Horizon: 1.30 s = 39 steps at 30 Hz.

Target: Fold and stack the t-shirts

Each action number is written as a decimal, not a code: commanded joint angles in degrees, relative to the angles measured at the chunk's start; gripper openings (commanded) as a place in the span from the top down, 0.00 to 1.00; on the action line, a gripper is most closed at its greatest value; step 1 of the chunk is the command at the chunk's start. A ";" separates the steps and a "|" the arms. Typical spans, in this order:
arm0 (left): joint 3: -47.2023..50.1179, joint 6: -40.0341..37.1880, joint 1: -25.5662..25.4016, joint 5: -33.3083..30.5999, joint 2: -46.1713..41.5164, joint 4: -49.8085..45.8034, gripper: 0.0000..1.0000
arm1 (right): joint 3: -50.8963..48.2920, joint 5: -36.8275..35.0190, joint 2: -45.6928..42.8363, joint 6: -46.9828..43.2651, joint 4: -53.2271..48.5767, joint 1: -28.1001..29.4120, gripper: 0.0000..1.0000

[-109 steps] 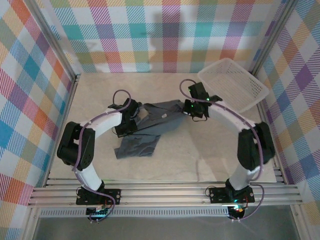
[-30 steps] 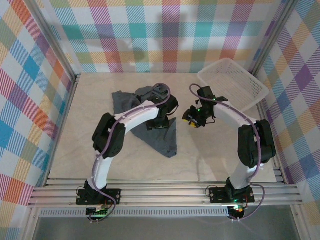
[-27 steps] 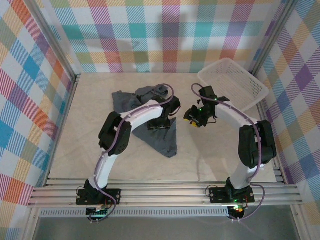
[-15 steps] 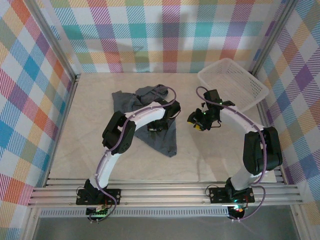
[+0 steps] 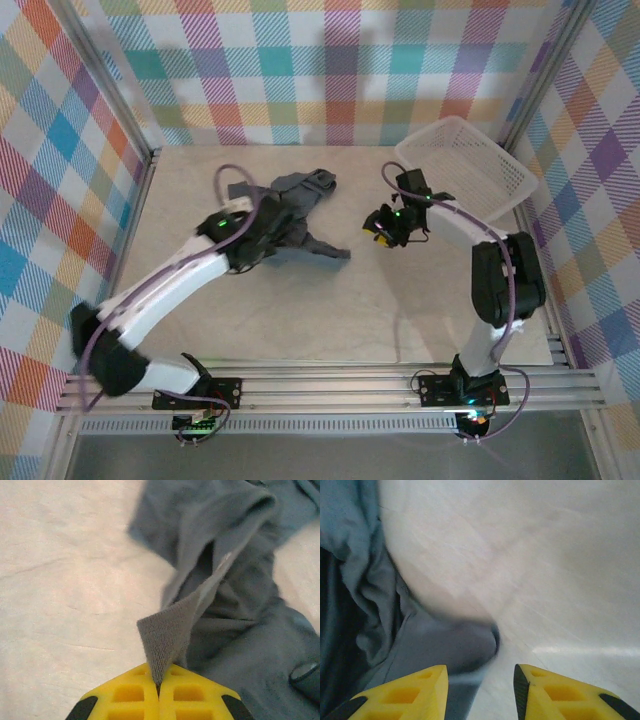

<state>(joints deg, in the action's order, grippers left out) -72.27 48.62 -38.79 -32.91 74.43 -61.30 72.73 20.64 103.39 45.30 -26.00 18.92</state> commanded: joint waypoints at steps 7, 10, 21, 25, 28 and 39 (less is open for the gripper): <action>21.74 3.28 14.80 2.67 -24.51 5.94 1.00 | 14.85 0.17 20.24 18.13 23.69 7.27 0.48; 24.60 4.44 17.16 4.14 -27.51 6.78 1.00 | 25.08 0.03 27.28 18.36 20.72 9.19 0.46; 23.75 1.26 20.16 6.49 -26.39 7.87 1.00 | 26.21 -7.71 29.15 23.36 15.86 12.44 1.00; 21.54 -1.96 21.83 8.69 -24.03 11.04 1.00 | 24.89 -10.85 21.89 20.54 14.91 9.70 1.00; 18.29 -3.95 23.04 10.68 -21.06 14.22 1.00 | 27.41 -11.13 16.11 17.70 11.77 6.35 1.00; 2.68 -7.58 26.21 12.01 -15.29 18.42 1.00 | 32.60 -6.26 0.01 10.54 1.72 -2.23 1.00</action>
<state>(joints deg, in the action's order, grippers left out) -66.04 42.89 -13.67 -20.53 59.81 -44.51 105.23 13.08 107.87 59.18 -19.66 16.75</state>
